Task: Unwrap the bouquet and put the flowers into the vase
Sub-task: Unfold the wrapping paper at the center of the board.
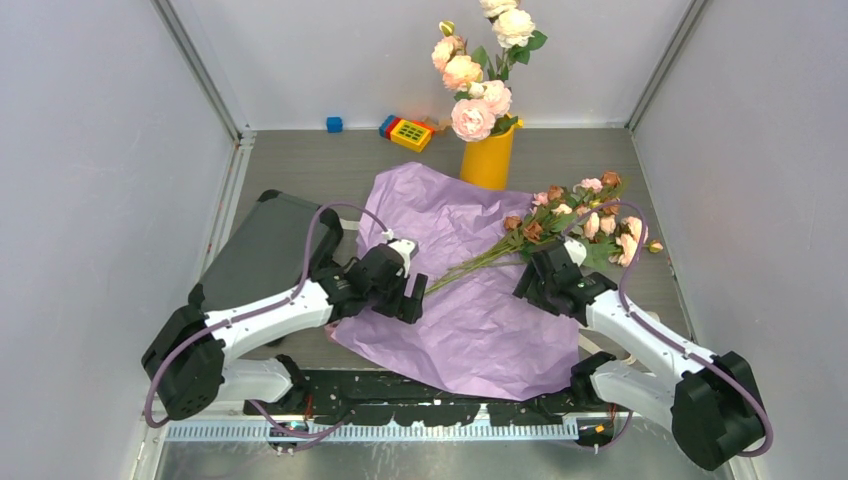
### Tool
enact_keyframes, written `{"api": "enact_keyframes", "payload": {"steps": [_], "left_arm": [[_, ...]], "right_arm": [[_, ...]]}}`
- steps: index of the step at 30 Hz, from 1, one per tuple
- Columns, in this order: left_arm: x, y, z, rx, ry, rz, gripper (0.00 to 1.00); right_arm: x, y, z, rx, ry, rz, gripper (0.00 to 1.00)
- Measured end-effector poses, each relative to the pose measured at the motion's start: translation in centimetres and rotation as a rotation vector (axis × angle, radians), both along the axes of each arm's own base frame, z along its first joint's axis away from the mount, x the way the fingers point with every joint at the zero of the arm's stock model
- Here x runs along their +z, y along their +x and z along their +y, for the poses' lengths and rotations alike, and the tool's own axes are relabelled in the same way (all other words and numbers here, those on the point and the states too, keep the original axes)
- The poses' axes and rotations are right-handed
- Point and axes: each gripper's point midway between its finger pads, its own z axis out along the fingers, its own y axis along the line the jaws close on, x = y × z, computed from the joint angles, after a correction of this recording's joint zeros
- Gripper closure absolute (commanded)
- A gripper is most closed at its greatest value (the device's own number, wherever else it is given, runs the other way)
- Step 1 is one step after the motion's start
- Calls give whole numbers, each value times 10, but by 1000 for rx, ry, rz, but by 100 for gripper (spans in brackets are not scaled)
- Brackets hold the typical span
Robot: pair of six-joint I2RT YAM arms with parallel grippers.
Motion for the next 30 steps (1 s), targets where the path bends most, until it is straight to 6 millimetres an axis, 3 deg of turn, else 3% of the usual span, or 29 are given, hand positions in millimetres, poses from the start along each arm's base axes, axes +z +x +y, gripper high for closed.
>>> {"api": "enact_keyframes", "payload": {"steps": [6,11,15,22,30], "left_arm": [[17,12,-13,-29,-9,-39,14],[38,32,-41,-91,-52,-94,17],[50,49,-68,-166,-86,-139,27],[43,79,-110,-288,-83,-197,43],[30,102,-139,-364,-67,-228,56]], "right_arm": [[7,1,-1,19,-1,-13,38],[25,7,1,32,8,-54,37],[40,15,1,30,20,-97,38],[48,19,-3,14,17,-111,38],[62,18,-8,-4,29,-162,38]]}}
